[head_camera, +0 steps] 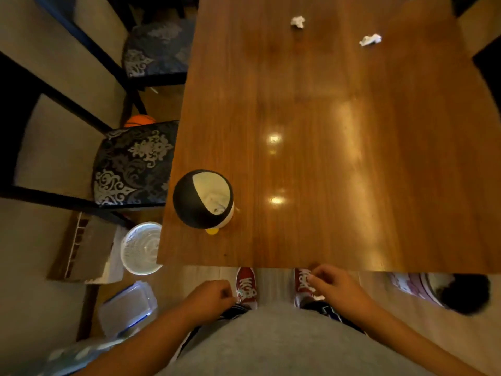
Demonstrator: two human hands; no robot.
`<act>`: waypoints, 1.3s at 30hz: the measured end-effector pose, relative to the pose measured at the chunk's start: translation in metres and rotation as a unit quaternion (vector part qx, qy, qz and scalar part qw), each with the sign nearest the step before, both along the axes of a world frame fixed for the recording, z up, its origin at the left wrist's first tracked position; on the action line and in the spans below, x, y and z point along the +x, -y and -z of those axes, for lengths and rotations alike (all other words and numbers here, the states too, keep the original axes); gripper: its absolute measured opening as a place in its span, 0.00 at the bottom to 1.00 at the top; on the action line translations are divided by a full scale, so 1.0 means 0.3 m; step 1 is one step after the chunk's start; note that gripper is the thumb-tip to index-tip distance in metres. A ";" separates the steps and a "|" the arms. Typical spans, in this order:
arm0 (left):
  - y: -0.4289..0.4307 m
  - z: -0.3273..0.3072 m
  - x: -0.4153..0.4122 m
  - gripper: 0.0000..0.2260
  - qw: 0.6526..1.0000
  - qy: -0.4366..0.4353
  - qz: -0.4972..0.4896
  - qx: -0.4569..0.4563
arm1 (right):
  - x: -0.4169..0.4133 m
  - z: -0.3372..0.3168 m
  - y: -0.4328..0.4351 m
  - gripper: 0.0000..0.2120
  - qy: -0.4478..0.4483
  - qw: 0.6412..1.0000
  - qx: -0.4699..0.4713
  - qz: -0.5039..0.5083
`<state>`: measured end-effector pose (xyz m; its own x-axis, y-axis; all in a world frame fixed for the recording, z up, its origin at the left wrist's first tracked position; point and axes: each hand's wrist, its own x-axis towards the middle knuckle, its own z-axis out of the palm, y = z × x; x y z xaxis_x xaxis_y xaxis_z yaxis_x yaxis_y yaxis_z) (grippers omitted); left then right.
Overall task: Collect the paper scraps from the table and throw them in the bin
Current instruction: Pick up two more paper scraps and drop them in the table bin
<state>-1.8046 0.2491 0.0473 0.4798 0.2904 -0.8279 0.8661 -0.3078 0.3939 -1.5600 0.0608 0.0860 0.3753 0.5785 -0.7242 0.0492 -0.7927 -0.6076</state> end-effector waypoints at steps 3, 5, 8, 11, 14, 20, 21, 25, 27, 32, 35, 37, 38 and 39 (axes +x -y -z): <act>-0.009 0.103 -0.031 0.09 0.998 -0.039 0.036 -0.030 | -0.087 0.070 0.155 0.08 0.021 0.997 -0.066 0.041; -0.023 0.138 -0.034 0.07 0.996 -0.052 0.062 -0.033 | -0.131 0.108 0.283 0.07 0.018 0.988 -0.108 0.112; -0.052 0.168 0.002 0.10 0.996 -0.050 0.076 -0.011 | -0.199 0.156 0.508 0.08 0.011 0.955 -0.161 0.250; -0.047 0.169 0.080 0.12 0.994 -0.047 0.103 0.009 | -0.281 0.183 0.732 0.10 -0.009 0.916 -0.190 0.353; 0.030 0.160 0.182 0.11 0.986 -0.042 0.160 0.019 | -0.372 0.184 0.927 0.11 -0.039 0.871 -0.197 0.448; 0.435 0.069 0.431 0.10 0.964 -0.030 0.264 0.012 | -0.573 0.184 1.284 0.12 -0.060 0.812 -0.174 0.554; 0.527 0.056 0.465 0.09 0.960 -0.025 0.277 0.012 | -0.609 0.187 1.346 0.12 -0.064 0.802 -0.172 0.569; 0.922 0.011 0.569 0.08 0.947 0.010 0.321 -0.007 | -0.735 0.203 1.592 0.12 -0.092 0.759 -0.165 0.623; 1.093 -0.011 0.597 0.08 0.937 0.032 0.346 -0.023 | -0.775 0.210 1.696 0.12 -0.108 0.742 -0.163 0.642; 1.359 -0.046 0.649 0.08 0.900 0.057 0.431 -0.029 | -0.790 0.221 1.860 0.11 -0.114 0.719 -0.145 0.670; 1.408 -0.041 0.677 0.09 0.896 0.044 0.442 -0.014 | -0.712 0.219 1.916 0.10 -0.105 0.728 -0.125 0.665; 1.415 -0.025 0.702 0.10 0.897 0.038 0.440 0.000 | -0.632 0.220 1.955 0.10 -0.100 0.730 -0.113 0.667; 1.417 -0.015 0.721 0.11 0.898 0.031 0.439 0.003 | -0.585 0.220 1.976 0.10 -0.097 0.731 -0.109 0.667; 1.420 -0.004 0.743 0.11 0.898 0.020 0.439 0.006 | -0.535 0.218 1.998 0.09 -0.093 0.733 -0.105 0.666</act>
